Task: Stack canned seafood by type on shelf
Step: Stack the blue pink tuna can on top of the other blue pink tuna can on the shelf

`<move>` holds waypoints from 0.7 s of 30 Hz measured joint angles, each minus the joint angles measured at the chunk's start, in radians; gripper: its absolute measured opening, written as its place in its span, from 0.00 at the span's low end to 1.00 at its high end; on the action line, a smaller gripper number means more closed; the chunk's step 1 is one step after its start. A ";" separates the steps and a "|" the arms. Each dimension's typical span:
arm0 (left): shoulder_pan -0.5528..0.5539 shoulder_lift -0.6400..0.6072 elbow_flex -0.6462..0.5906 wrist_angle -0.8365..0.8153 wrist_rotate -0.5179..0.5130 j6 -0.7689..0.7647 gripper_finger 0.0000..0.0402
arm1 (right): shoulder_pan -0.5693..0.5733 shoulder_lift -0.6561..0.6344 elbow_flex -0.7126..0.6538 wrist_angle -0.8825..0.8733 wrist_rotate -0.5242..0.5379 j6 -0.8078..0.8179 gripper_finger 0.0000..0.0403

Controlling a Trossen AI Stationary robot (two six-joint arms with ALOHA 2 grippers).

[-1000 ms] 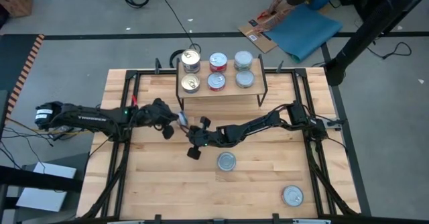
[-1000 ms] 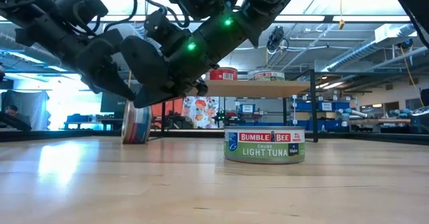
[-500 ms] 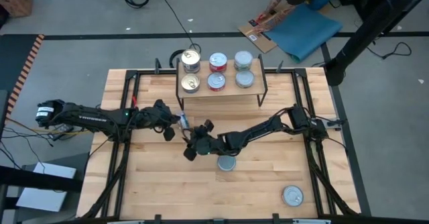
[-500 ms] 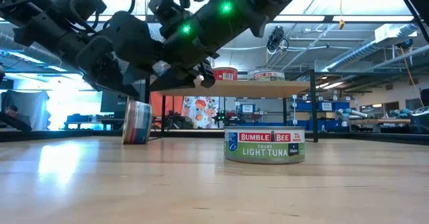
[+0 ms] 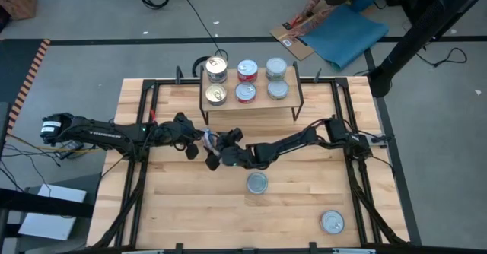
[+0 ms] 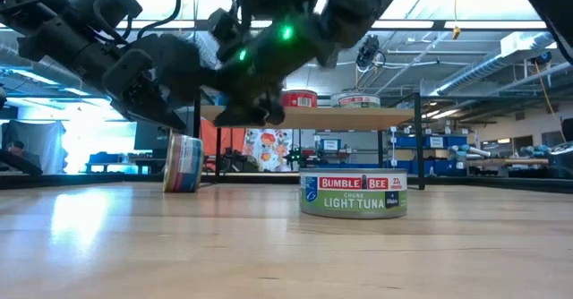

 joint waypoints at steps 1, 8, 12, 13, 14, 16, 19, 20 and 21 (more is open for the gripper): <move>0.000 0.000 0.001 0.000 -0.005 0.000 0.01 | -0.004 0.013 0.001 0.037 -0.009 -0.016 0.94; 0.000 -0.001 0.003 0.001 -0.021 0.000 0.01 | -0.012 0.116 0.039 0.084 0.021 -0.094 0.92; 0.000 -0.001 0.003 0.005 -0.021 0.003 0.01 | -0.018 0.110 0.046 0.098 0.018 -0.090 0.90; 0.000 -0.001 0.003 0.008 -0.021 0.003 0.01 | -0.022 0.111 0.045 0.101 0.006 -0.093 0.89; 0.000 -0.001 0.003 0.006 -0.021 0.003 0.01 | -0.028 0.112 0.045 0.104 -0.016 -0.093 0.88; 0.000 -0.001 0.003 0.005 -0.021 0.004 0.01 | -0.043 0.112 0.045 0.105 -0.072 -0.067 0.85; 0.000 -0.001 0.003 0.004 -0.023 0.017 0.01 | -0.070 0.111 0.045 0.101 -0.147 -0.035 0.80; 0.000 -0.001 0.003 0.003 -0.024 0.023 0.01 | -0.077 0.111 0.045 0.098 -0.159 -0.036 0.78; 0.000 -0.001 0.003 0.004 -0.025 0.023 0.01 | -0.082 0.111 0.045 0.098 -0.171 -0.036 0.76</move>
